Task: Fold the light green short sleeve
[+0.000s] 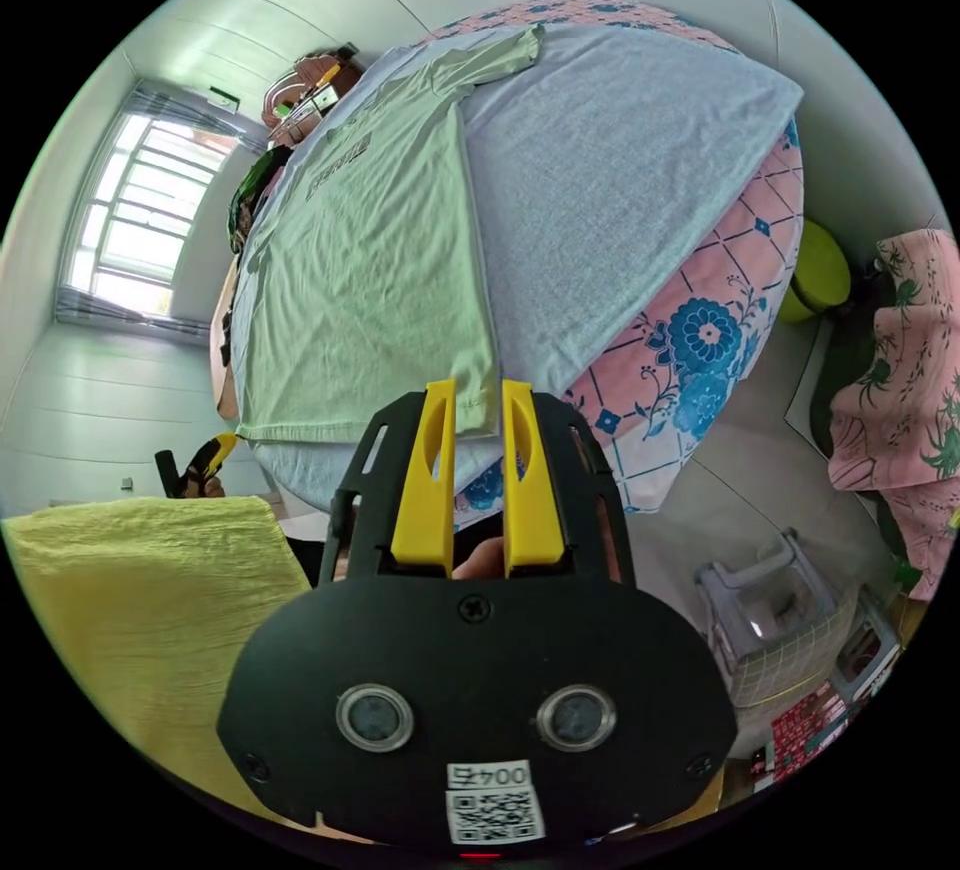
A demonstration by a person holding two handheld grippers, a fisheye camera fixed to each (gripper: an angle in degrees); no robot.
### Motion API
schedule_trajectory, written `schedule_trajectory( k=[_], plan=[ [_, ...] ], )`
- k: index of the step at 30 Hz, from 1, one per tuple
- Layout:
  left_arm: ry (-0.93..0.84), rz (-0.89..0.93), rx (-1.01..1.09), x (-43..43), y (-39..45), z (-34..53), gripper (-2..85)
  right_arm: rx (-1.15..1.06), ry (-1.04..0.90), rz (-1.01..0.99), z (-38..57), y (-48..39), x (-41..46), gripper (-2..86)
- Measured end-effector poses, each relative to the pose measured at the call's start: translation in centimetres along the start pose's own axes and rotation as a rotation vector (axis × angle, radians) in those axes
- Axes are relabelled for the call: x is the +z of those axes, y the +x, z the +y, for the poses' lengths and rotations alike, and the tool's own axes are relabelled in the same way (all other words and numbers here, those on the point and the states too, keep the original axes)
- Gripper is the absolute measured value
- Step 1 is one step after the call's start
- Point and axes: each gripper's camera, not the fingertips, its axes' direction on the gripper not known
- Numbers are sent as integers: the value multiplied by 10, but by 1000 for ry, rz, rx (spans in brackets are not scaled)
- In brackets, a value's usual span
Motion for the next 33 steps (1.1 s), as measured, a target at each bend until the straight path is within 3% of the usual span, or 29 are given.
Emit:
schedule_trajectory(
  k=[16, 24, 29, 33],
  plan=[
    [-90, -55, -37, 27, -29, -50, 70, -15, -19, 20, 3, 15, 4, 61],
    [-91, -18, -30, 32, -34, -63, 25, -13, -50, -3, -5, 18, 5, -4],
    [7, -9, 67, -22, 8, -95, 15, -82, 9, 1, -28, -9, -48, -7],
    [-88, -42, 78, -4, 2, -94, 13, -98, -45, 38, -35, -10, -51, -8]
  ],
)
